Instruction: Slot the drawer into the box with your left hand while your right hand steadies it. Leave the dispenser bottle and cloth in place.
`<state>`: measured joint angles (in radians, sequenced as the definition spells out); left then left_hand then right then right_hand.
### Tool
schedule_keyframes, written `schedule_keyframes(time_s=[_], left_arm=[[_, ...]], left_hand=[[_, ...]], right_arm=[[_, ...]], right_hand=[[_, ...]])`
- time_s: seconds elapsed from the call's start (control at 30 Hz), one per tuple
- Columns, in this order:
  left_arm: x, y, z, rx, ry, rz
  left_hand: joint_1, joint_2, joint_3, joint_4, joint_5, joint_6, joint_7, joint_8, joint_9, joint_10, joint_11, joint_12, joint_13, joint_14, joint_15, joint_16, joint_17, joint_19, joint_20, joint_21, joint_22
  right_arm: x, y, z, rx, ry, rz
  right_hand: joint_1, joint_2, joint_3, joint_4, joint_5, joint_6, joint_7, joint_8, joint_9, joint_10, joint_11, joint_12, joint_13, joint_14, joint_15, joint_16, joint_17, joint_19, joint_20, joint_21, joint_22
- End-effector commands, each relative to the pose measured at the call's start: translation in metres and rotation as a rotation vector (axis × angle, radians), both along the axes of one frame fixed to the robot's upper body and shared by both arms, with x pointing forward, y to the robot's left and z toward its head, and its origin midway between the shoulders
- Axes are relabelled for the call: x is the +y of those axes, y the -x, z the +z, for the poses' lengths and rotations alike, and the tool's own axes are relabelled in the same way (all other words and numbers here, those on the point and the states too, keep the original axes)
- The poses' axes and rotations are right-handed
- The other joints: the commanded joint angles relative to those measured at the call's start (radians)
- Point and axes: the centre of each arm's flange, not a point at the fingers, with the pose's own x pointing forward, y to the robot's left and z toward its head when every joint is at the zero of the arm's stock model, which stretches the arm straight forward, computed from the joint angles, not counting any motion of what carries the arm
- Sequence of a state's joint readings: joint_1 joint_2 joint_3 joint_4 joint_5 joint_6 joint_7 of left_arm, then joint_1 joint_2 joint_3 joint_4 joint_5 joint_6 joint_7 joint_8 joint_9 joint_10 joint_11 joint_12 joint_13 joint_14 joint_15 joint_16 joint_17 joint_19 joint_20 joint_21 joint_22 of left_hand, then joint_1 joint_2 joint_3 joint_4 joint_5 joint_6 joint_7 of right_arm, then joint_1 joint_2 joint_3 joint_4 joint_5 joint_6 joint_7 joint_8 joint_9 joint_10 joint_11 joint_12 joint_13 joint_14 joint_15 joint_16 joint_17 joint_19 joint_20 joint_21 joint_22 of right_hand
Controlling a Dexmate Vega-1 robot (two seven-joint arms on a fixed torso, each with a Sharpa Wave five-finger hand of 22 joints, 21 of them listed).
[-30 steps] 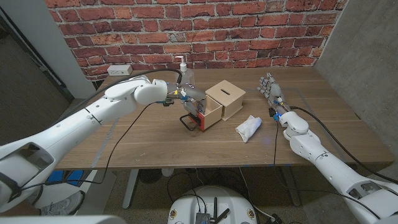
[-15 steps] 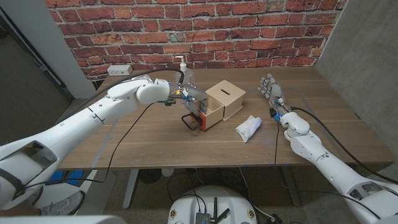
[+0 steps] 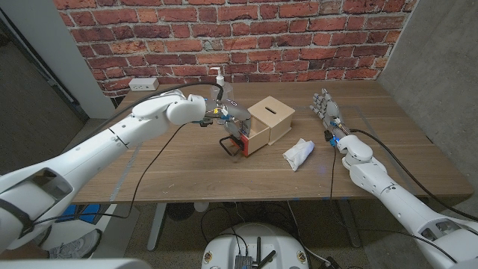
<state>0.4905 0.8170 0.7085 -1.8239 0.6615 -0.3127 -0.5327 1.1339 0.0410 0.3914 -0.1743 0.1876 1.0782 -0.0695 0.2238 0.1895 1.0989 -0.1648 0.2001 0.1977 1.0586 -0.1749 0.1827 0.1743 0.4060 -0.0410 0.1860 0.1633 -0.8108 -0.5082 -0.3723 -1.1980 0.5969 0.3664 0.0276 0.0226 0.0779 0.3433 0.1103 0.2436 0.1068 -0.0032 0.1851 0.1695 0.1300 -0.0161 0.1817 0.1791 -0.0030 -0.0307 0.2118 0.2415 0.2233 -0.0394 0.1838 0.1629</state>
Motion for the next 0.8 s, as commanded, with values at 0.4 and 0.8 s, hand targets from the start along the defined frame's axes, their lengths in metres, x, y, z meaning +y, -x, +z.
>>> schedule_keyframes(time_s=[0.4, 0.8], left_arm=[[-0.0094, -0.0115, 0.0018, 0.000, 0.001, 0.005], [-0.0141, -0.0158, -0.0007, -0.010, 0.013, 0.029]], left_hand=[[0.051, 0.057, -0.004, 0.002, 0.008, 0.007, -0.002, 0.008, 0.016, 0.034, -0.035, 0.005, 0.004, 0.002, -0.068, 0.007, 0.003, 0.005, -0.154, -0.004, 0.001], [0.050, 0.057, -0.006, 0.002, 0.008, 0.011, -0.003, 0.010, 0.015, 0.040, -0.034, 0.006, 0.004, 0.006, -0.069, 0.009, 0.004, 0.005, -0.154, -0.004, 0.001]], right_arm=[[-0.0025, -0.0058, 0.0011, 0.004, -0.009, 0.012], [-0.0039, -0.0087, 0.0001, 0.012, -0.010, 0.018]], right_hand=[[0.008, 0.025, 0.006, 0.003, 0.000, 0.008, -0.004, 0.003, 0.006, 0.006, 0.006, 0.008, 0.004, 0.010, -0.021, 0.004, 0.003, 0.010, -0.002, 0.004, 0.004], [0.007, 0.025, 0.006, 0.004, 0.000, 0.010, -0.002, 0.003, 0.006, 0.005, 0.006, 0.008, 0.004, 0.011, -0.020, 0.004, 0.003, 0.012, -0.001, 0.004, 0.004]])
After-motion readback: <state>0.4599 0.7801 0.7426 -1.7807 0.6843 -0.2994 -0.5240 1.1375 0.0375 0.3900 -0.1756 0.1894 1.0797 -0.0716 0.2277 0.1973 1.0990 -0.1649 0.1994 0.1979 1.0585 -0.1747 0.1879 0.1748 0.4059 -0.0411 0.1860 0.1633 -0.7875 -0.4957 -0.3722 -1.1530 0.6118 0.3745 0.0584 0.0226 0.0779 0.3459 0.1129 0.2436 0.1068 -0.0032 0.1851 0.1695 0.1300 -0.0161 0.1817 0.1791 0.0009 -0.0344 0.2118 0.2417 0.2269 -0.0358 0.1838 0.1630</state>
